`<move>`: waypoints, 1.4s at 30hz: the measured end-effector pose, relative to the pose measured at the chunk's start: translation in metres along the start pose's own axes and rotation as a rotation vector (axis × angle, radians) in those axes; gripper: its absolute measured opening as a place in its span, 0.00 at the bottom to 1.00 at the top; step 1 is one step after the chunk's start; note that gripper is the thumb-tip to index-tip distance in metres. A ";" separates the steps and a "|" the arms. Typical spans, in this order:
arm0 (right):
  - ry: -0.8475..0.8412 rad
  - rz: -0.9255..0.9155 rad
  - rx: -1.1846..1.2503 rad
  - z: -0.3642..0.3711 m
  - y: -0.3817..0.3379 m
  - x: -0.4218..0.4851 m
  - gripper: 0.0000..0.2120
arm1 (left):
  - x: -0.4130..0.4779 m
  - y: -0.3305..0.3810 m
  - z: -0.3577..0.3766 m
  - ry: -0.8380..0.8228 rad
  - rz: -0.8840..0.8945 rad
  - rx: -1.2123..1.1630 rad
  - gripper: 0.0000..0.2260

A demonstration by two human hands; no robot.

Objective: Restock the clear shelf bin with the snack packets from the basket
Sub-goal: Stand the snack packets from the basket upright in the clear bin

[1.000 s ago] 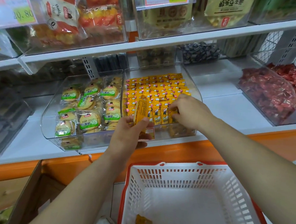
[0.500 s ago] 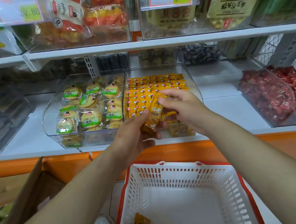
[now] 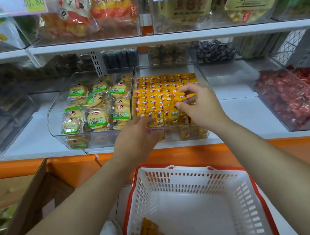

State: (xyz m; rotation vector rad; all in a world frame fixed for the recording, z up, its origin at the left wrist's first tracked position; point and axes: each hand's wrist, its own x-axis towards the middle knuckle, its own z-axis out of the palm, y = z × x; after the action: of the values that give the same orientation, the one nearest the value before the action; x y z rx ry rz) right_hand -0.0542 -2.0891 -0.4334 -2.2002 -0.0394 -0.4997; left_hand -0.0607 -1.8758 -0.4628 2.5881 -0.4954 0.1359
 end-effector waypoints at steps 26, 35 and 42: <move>-0.654 0.116 -0.291 0.026 0.082 -0.153 0.06 | -0.085 -0.018 0.072 -0.697 0.100 0.225 0.17; -1.158 0.577 -0.171 0.149 0.196 -0.283 0.27 | -0.139 -0.115 0.230 -0.983 -0.205 0.267 0.24; -1.462 0.429 -0.184 0.191 0.229 -0.308 0.43 | -0.150 -0.134 0.290 -1.132 -0.224 0.384 0.34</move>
State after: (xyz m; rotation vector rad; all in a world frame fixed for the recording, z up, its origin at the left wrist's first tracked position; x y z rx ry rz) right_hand -0.2269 -2.0444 -0.8229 -2.1771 -0.2893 1.4073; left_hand -0.1494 -1.8618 -0.8039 2.8413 -0.5631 -1.4933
